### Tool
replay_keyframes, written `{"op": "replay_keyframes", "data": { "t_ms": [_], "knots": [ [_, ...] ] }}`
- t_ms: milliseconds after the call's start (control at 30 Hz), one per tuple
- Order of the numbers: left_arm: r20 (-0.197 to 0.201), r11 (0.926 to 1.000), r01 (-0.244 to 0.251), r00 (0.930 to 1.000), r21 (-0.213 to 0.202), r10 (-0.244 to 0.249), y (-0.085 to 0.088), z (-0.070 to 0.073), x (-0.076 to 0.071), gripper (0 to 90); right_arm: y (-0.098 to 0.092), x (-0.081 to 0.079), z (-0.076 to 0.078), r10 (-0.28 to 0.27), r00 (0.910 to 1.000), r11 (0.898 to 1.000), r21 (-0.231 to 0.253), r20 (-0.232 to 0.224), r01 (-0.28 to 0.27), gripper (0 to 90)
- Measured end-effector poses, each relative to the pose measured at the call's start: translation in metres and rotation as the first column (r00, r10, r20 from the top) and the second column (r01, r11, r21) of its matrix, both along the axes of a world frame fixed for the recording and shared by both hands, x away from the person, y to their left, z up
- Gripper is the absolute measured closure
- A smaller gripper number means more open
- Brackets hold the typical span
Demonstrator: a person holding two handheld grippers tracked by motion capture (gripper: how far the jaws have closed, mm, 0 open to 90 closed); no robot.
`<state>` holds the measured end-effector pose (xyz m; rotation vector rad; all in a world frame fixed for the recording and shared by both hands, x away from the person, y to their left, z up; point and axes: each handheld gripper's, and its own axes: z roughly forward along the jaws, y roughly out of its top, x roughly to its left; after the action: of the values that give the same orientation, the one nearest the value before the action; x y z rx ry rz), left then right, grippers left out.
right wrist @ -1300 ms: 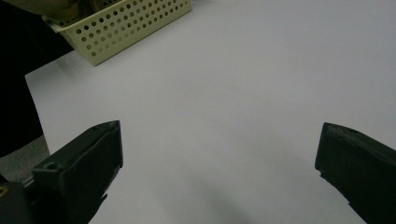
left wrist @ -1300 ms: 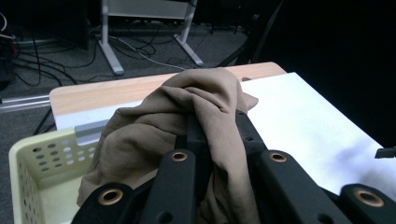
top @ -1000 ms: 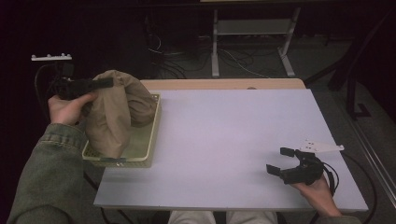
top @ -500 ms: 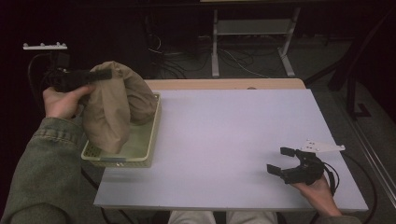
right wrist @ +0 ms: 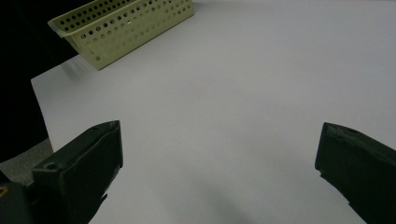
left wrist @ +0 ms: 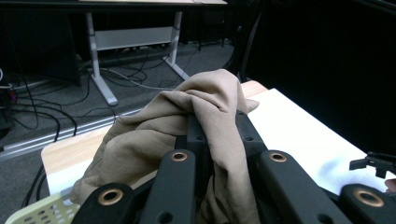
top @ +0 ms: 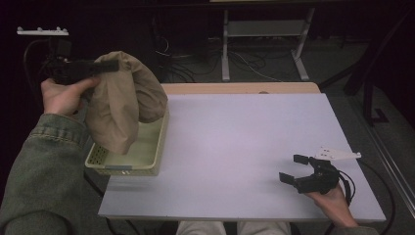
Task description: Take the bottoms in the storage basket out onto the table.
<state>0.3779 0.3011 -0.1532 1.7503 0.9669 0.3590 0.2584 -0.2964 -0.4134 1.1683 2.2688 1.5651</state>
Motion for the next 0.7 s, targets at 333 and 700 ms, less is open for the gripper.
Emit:
{"op": "replay_keyframes", "data": {
  "t_ms": [333,700],
  "knots": [
    [0.014,0.9996,0.027,0.9995,0.000,-0.027,-0.015,0.017,0.002,79.9,0.000,0.000,0.000,0.000,1.0000,1.000,0.001,0.001,0.000,0.5],
    [0.034,0.9974,0.070,0.9969,0.017,-0.071,-0.042,0.033,0.006,79.9,0.000,0.000,0.000,0.003,1.0000,1.000,0.001,0.005,-0.003,0.6]
  ]
}}
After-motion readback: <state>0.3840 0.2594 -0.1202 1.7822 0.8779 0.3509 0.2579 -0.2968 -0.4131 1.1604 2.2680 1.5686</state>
